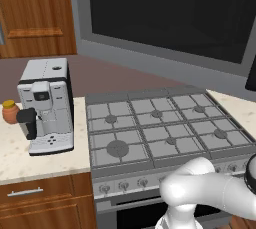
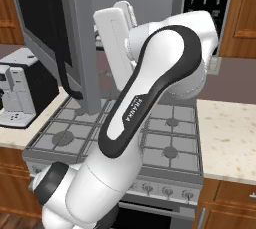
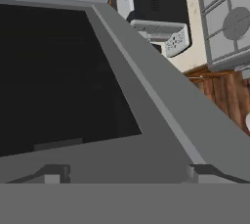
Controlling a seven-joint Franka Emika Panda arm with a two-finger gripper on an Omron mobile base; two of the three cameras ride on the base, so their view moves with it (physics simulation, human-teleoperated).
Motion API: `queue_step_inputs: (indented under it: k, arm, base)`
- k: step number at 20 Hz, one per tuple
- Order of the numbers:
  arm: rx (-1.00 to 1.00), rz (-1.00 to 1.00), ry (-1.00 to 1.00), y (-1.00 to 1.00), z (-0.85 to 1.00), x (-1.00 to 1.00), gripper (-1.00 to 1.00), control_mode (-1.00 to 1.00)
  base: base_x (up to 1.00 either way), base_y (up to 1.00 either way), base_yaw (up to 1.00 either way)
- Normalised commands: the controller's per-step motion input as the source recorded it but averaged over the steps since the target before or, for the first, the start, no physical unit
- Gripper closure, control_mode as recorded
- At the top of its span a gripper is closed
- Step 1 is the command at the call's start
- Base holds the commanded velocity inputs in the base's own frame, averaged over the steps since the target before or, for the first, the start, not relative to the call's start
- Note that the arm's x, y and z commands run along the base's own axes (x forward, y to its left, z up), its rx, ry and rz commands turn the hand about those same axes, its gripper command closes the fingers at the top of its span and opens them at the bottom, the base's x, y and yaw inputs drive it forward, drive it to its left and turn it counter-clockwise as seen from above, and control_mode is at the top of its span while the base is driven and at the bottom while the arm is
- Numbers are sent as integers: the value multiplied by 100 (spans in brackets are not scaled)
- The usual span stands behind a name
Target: Open the microwave door.
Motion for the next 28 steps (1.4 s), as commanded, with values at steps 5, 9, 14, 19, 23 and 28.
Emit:
queue_step_inputs:
  k: [5,9,14,19,23,28]
  arm:
    - [-8,7,-11,100,40,-70,-100,-100]
    - [-8,1,-14,100,29,-61,-100,-100]
    - [-14,-1,-7,100,-15,-33,-100,-100]
    - [-16,-8,0,100,-60,7,-100,-100]
    - [-10,-7,0,100,-86,36,-100,-100]
    - [0,-7,0,100,-96,64,-100,-100]
  base:
    - [0,0,0]
    - [0,0,0]
    - [0,0,0]
    - [0,0,0]
    - [0,0,0]
    - [0,0,0]
